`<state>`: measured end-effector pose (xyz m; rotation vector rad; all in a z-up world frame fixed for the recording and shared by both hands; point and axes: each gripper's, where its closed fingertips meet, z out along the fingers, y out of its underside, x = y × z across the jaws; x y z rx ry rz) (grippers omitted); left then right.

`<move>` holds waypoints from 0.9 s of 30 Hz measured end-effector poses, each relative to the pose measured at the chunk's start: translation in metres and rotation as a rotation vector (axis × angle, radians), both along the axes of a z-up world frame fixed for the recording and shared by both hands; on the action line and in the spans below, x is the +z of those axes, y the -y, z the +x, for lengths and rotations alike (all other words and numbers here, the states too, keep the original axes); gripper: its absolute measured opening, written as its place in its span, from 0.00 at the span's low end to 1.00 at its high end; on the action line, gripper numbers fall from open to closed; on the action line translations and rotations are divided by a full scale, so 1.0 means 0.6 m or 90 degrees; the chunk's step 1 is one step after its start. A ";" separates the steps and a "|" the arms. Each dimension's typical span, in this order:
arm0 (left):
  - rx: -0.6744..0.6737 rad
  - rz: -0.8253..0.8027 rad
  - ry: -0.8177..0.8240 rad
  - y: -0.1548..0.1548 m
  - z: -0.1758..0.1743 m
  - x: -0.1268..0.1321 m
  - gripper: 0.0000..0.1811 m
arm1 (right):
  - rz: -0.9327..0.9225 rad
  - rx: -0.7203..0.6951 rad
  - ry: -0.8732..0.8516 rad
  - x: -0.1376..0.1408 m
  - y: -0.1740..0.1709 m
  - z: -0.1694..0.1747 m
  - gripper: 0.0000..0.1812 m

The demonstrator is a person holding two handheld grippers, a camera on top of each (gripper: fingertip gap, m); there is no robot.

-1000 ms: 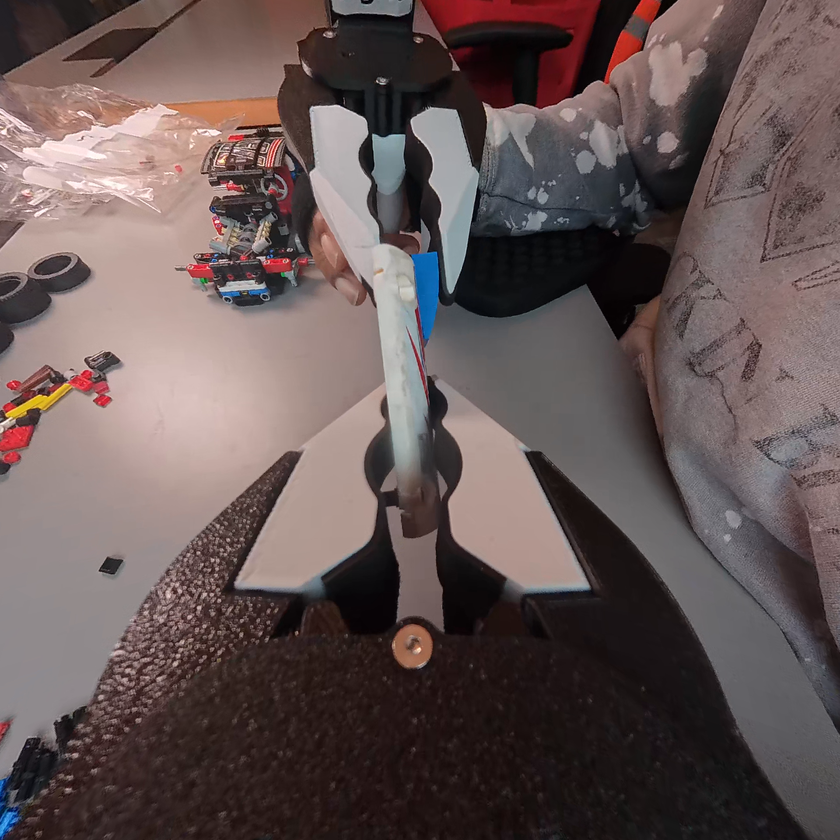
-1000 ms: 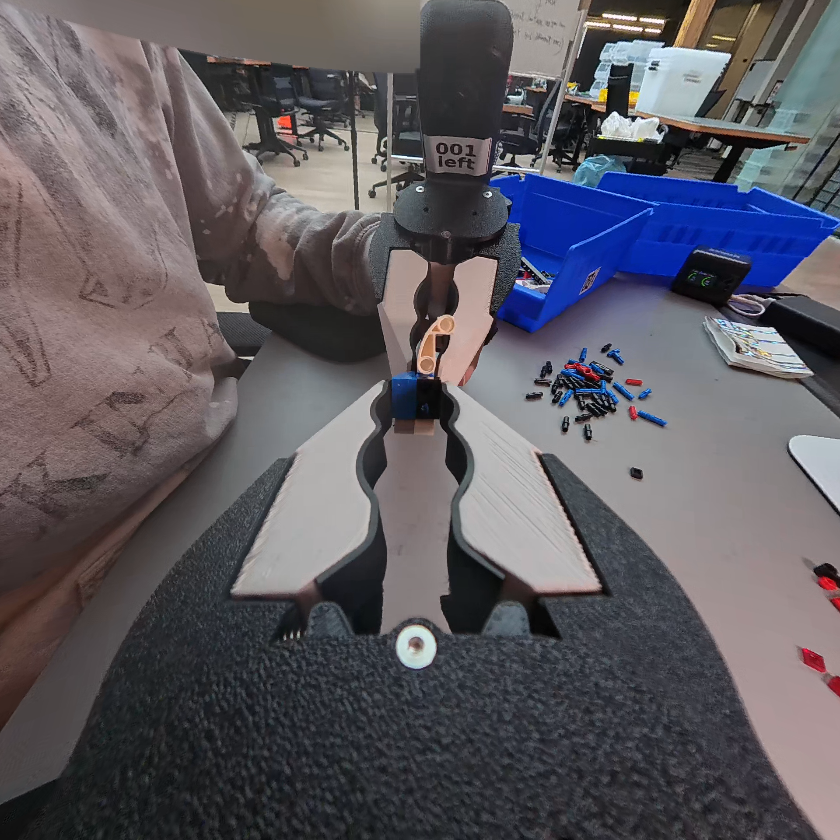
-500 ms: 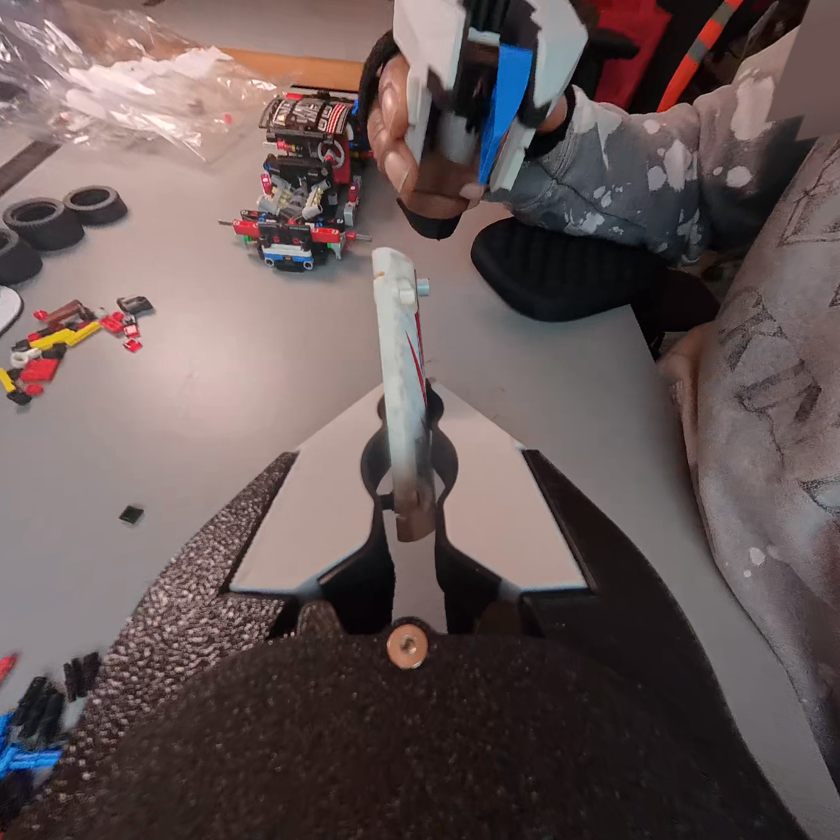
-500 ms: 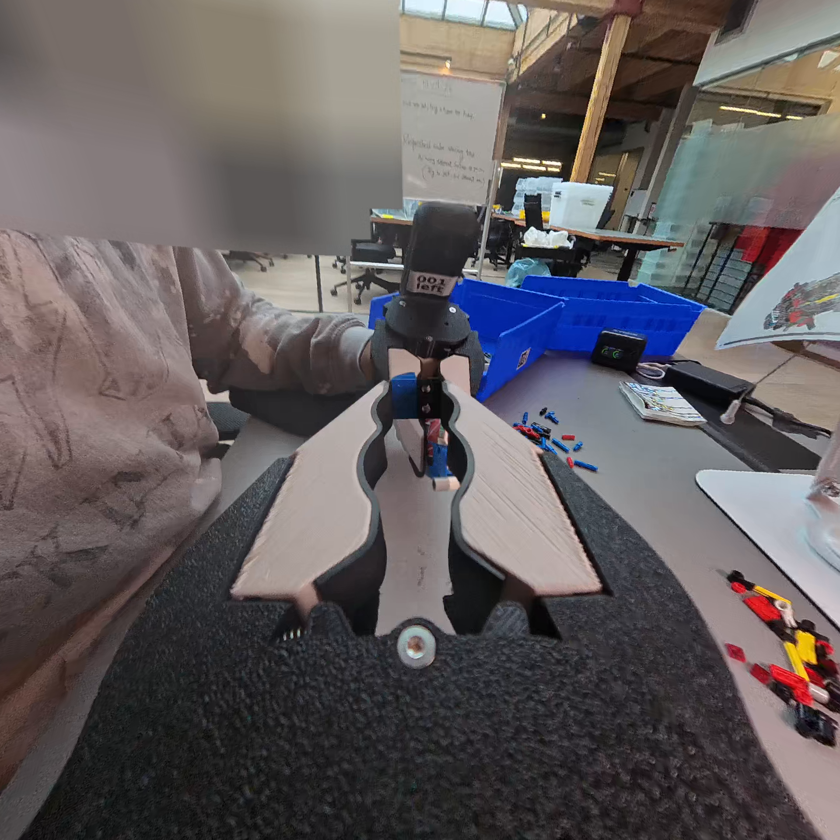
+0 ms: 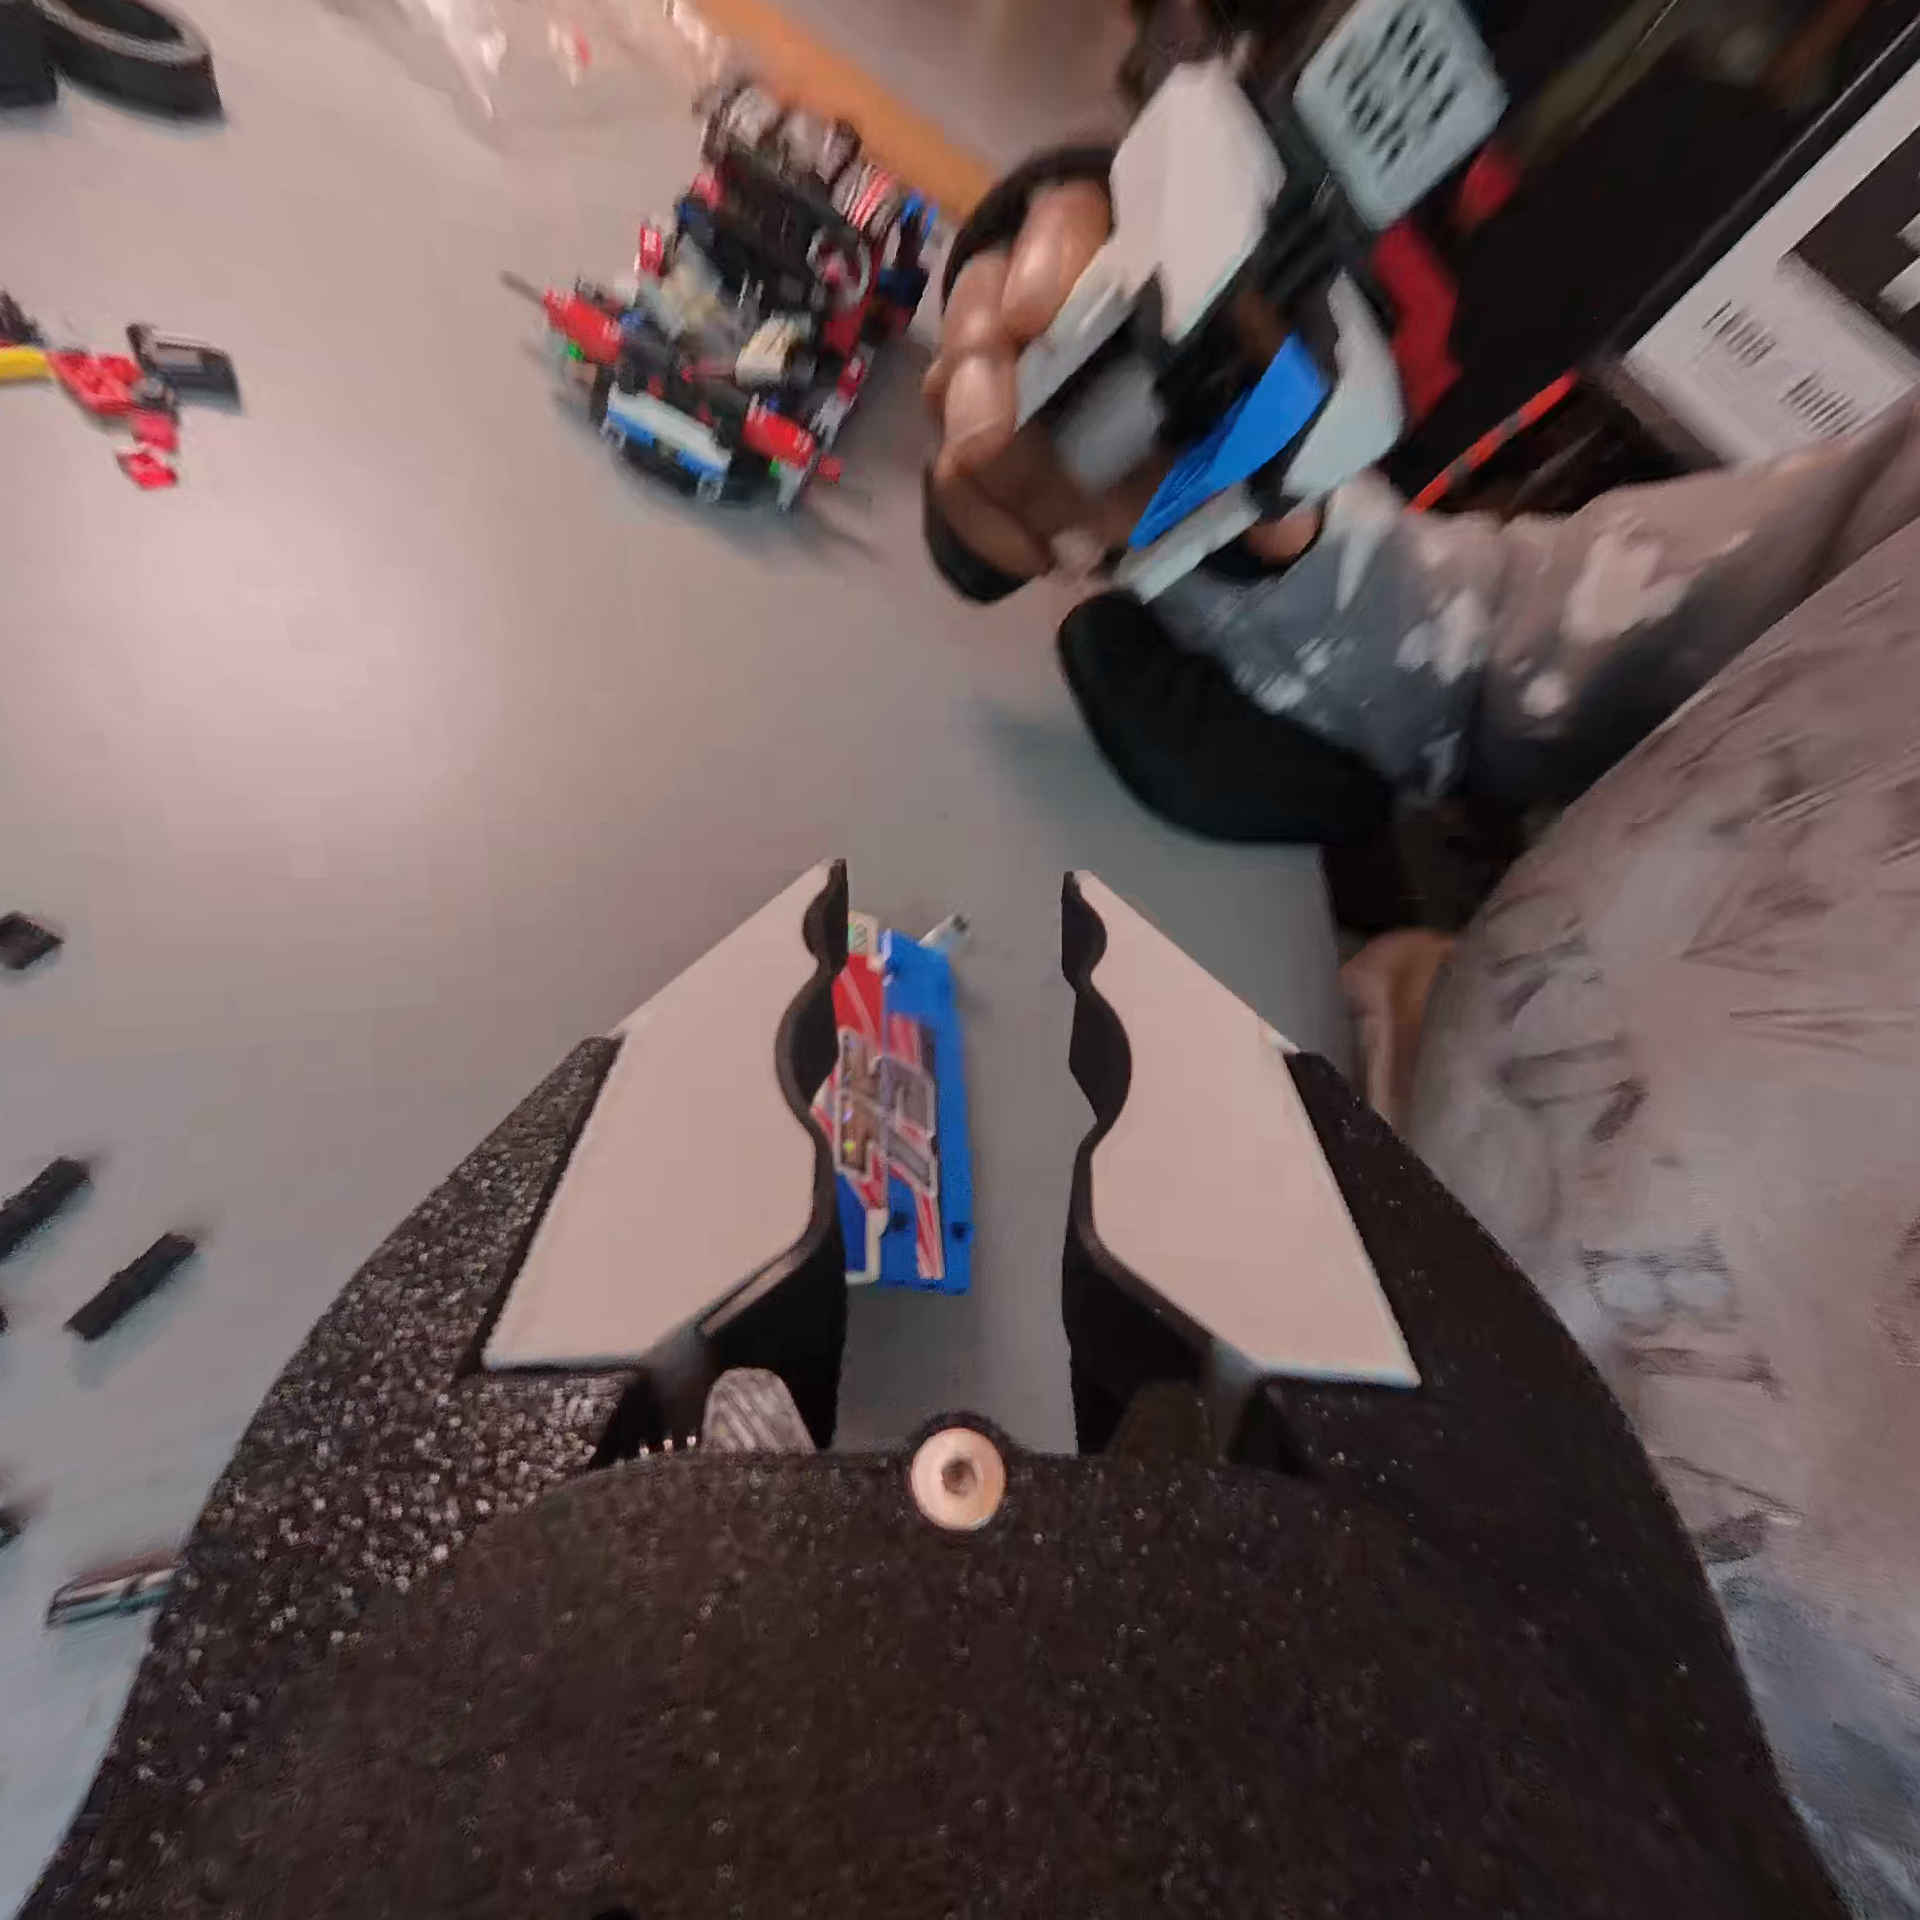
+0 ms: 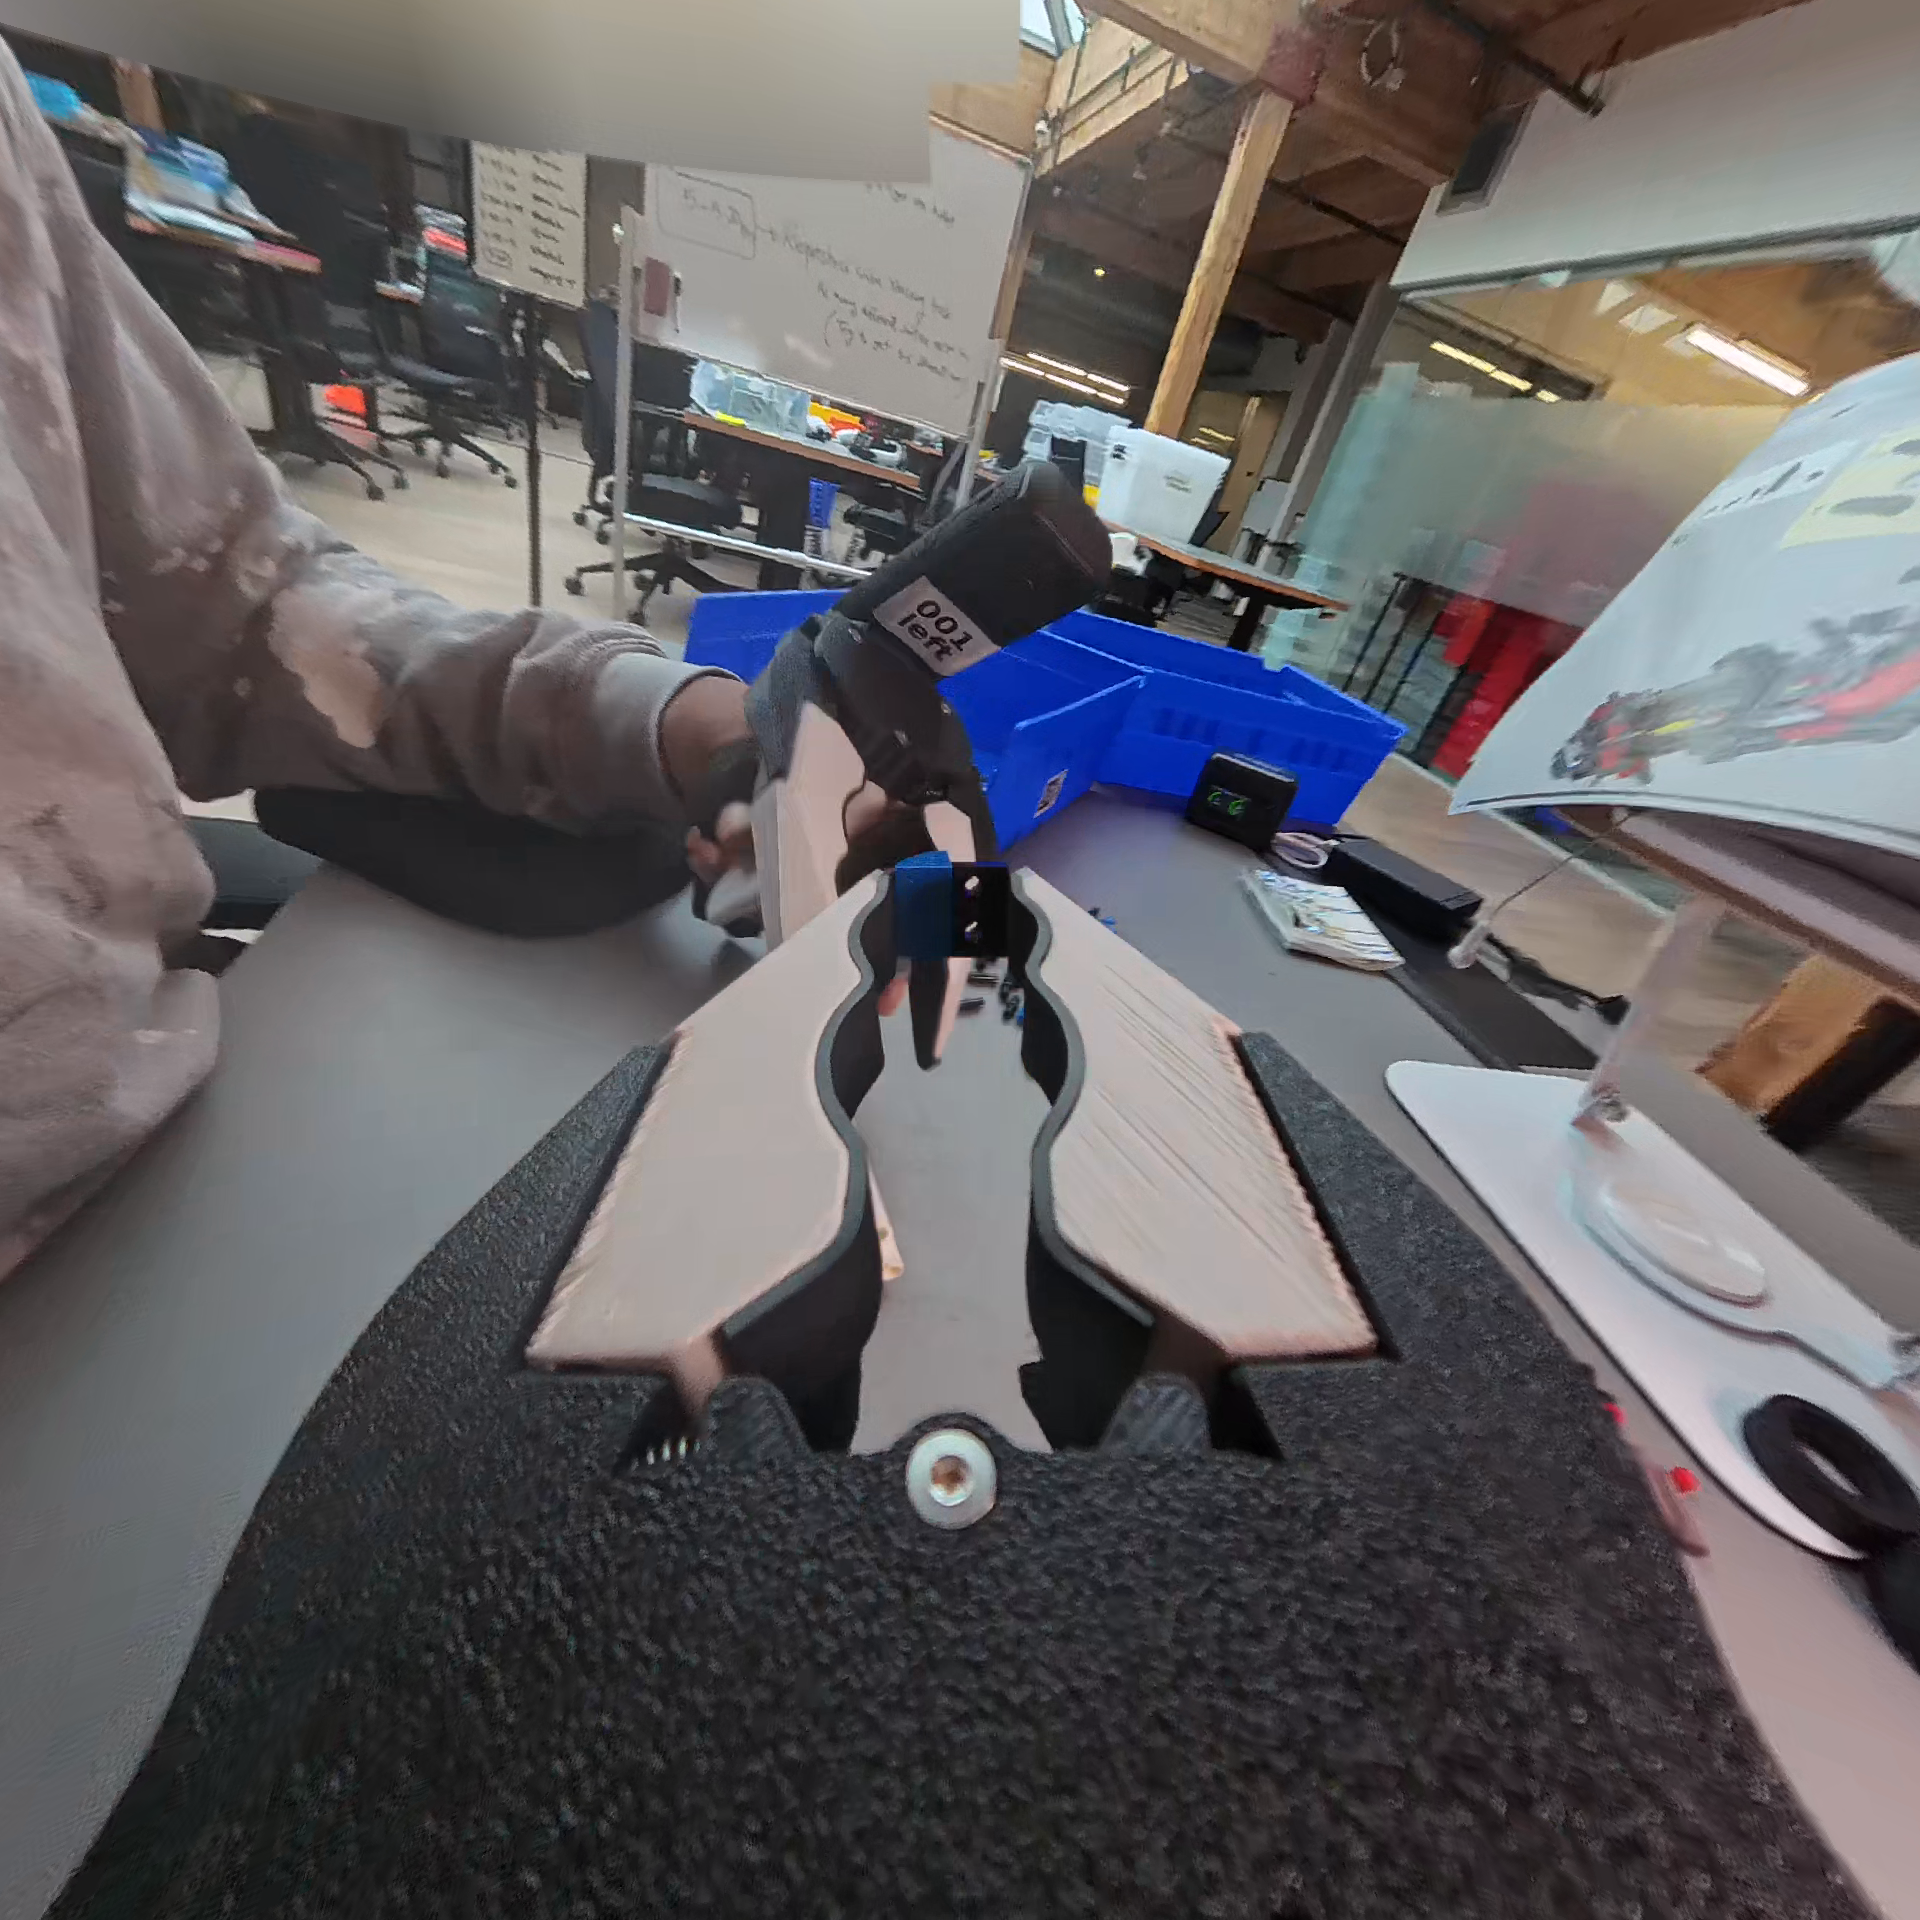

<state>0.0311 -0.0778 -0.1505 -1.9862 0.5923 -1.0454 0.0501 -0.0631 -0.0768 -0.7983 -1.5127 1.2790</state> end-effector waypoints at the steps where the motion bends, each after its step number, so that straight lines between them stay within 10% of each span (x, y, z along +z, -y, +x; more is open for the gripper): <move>1: 0.000 0.003 0.078 0.001 0.002 0.030 0.21 | 0.029 -0.019 -0.013 0.001 0.000 -0.004 0.11; 6: -0.025 -0.053 0.355 0.003 0.014 0.104 0.20 | 0.179 -0.090 -0.069 0.007 0.018 -0.024 0.11; 11: -0.044 -0.078 0.408 0.006 0.024 0.114 0.10 | 0.262 -0.127 -0.091 0.003 0.029 -0.034 0.11; 19: -0.002 0.148 0.061 0.013 0.014 0.083 0.08 | -0.074 0.057 0.083 -0.025 0.044 -0.027 0.19; 27: -0.058 0.247 -0.121 0.036 0.030 0.057 0.08 | -0.069 0.126 0.188 -0.073 0.066 -0.015 0.09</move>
